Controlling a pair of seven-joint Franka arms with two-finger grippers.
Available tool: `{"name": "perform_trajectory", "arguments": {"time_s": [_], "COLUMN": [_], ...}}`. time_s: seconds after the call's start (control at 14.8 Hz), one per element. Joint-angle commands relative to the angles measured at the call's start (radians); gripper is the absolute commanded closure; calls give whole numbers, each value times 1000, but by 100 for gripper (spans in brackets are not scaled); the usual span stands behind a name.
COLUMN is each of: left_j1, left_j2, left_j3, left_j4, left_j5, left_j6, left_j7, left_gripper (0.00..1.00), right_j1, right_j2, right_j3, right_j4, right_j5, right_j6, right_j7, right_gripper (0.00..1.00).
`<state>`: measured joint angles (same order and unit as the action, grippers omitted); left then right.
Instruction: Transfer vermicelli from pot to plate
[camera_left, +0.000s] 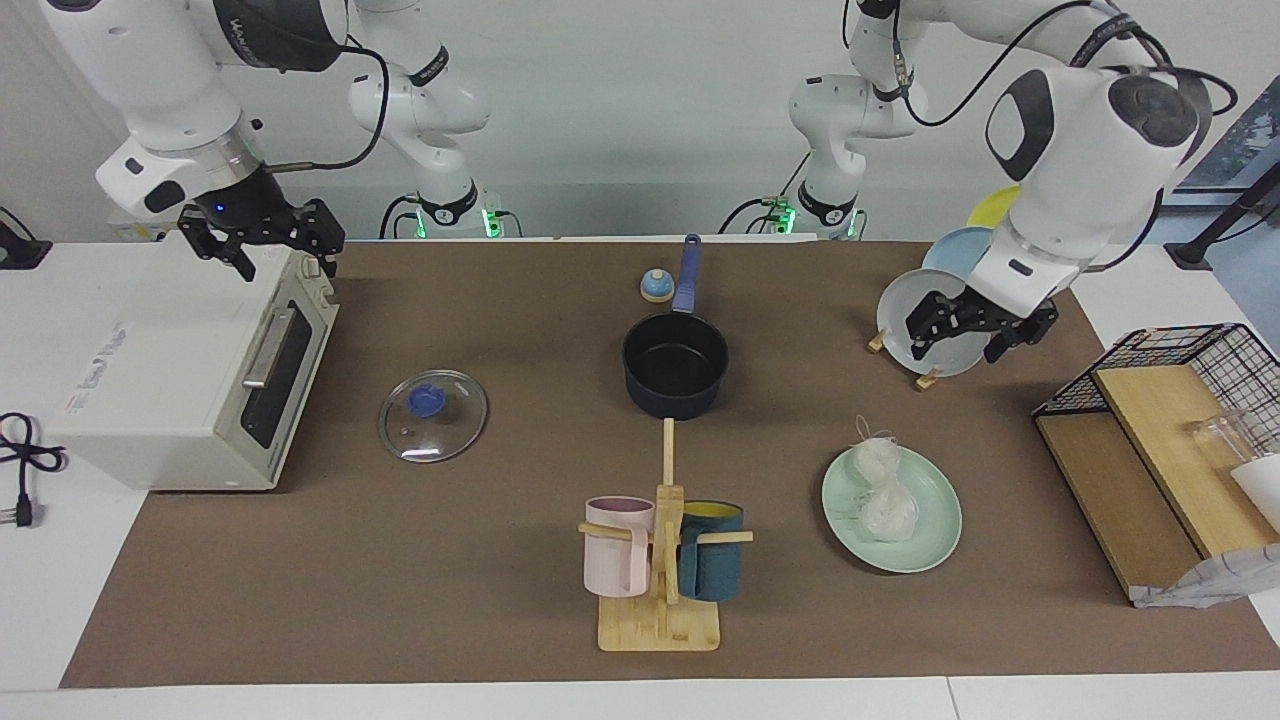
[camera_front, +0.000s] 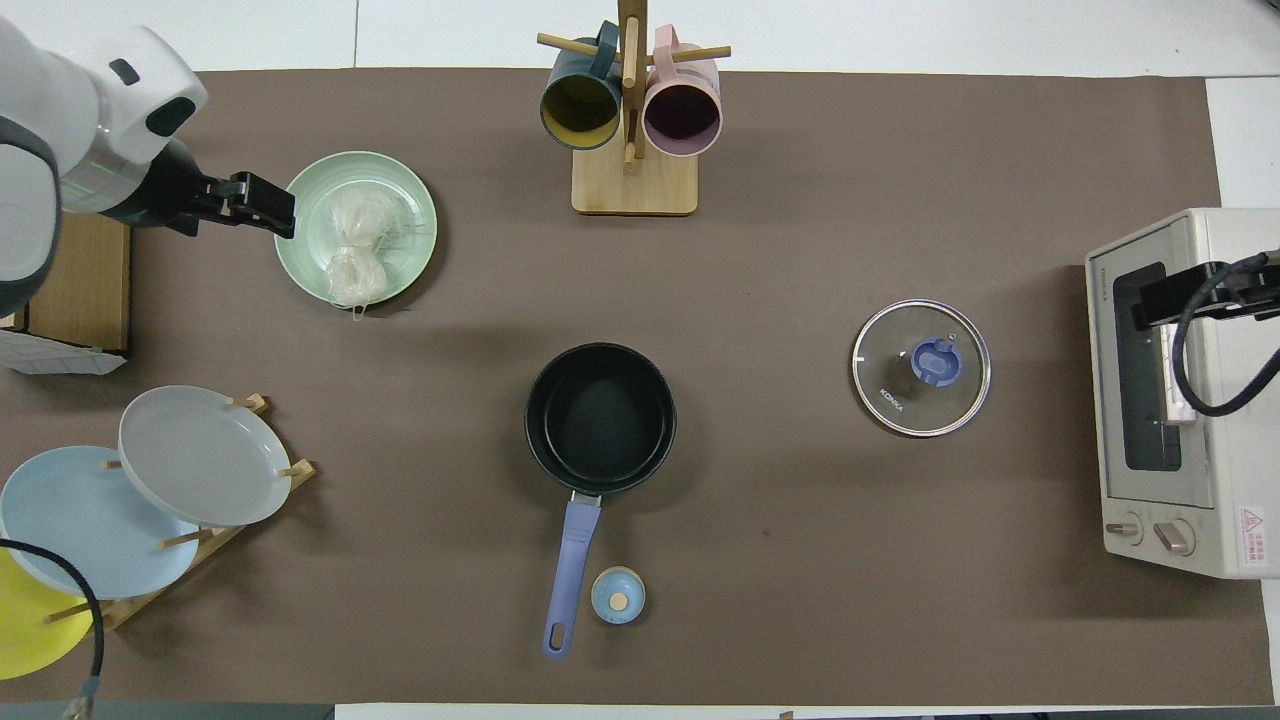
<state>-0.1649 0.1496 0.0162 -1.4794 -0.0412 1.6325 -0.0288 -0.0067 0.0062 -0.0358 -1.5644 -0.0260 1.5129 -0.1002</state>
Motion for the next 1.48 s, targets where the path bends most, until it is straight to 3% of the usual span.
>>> {"name": "perform_trajectory", "arguments": {"time_s": [0.0, 0.34, 0.67, 0.94, 1.42], "left_j1": [-7, -8, 11, 110, 110], "left_j2": [-79, -192, -191, -177, -194], "left_j3": [2, 7, -21, -110, -114], "left_j4": [-54, -190, -148, -75, -96], "left_j5": [26, 26, 44, 49, 37], "left_j6": [-55, -52, -104, -172, -206], "left_j7": [-22, -46, -65, -66, -83], "left_gripper": [0, 0, 0, 0, 0], "right_j1": [-10, -10, -10, -10, -7], "right_j2": [-8, -8, -8, -12, -12], "right_j3": [10, 10, 11, 11, 11], "right_j4": [-3, -3, -3, -3, -3], "right_j5": [12, 12, 12, 12, 12], "right_j6": [0, -2, -2, -2, -2], "right_j7": [7, 7, 8, 8, 11], "right_gripper": [0, 0, 0, 0, 0]}}
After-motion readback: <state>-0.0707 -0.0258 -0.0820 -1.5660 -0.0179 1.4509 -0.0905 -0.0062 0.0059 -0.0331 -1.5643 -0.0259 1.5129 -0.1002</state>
